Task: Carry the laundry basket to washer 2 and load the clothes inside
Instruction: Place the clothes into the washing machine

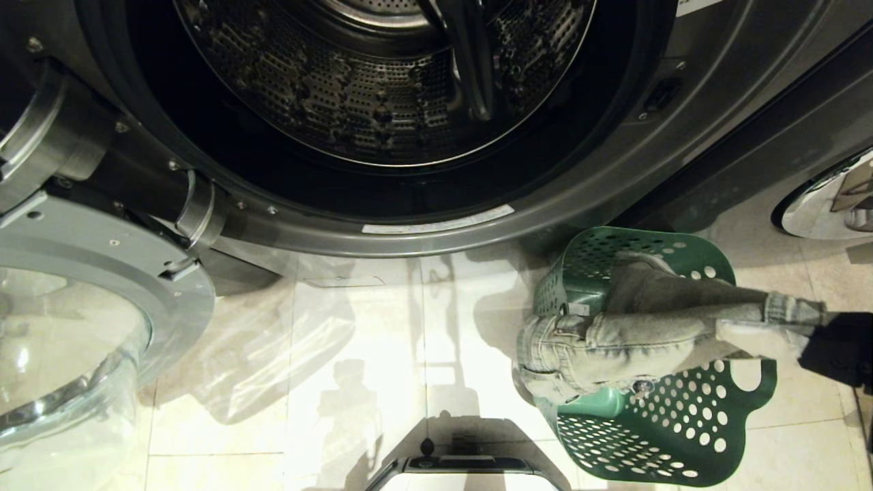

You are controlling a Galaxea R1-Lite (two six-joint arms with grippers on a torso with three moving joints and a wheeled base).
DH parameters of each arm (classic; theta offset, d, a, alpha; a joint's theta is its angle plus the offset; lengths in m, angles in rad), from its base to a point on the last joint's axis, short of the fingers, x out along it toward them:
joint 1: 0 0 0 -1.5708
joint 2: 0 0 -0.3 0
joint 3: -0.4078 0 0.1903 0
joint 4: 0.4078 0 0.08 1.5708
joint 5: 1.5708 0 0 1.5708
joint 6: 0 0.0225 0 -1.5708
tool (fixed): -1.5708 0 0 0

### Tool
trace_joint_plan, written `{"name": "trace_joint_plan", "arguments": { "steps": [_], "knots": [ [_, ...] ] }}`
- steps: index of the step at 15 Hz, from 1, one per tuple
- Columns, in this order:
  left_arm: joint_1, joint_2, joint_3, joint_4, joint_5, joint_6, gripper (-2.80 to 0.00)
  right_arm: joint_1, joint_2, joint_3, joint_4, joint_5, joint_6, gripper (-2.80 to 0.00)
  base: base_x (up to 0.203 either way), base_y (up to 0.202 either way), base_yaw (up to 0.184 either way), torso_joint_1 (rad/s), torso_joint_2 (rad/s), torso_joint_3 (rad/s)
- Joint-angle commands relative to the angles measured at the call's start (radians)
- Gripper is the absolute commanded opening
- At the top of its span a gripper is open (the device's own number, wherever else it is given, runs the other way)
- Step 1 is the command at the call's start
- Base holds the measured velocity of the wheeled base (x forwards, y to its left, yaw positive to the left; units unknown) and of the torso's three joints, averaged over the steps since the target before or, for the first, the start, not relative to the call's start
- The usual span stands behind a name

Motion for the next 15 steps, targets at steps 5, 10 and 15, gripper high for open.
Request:
{"name": "trace_joint_plan", "arguments": {
  "steps": [5, 10, 15],
  "knots": [
    [0.001, 0.0, 0.002, 0.0, 0.0, 0.0, -2.8, 0.109, 0.231, -0.222, -0.01, -0.002, 0.145, -2.8, 0.0, 0.0, 0.0, 0.0, 0.0, 0.0],
    [-0.001, 0.0, 0.002, 0.0, 0.0, 0.0, -2.8, 0.251, 0.312, -0.217, -0.04, -0.092, 0.147, -2.8, 0.0, 0.0, 0.0, 0.0, 0.0, 0.0],
    [0.001, 0.0, 0.002, 0.0, 0.0, 0.0, -2.8, 0.278, 0.464, -0.224, -0.209, -0.234, 0.149, -2.8, 0.0, 0.0, 0.0, 0.0, 0.0, 0.0]
  ]
}}
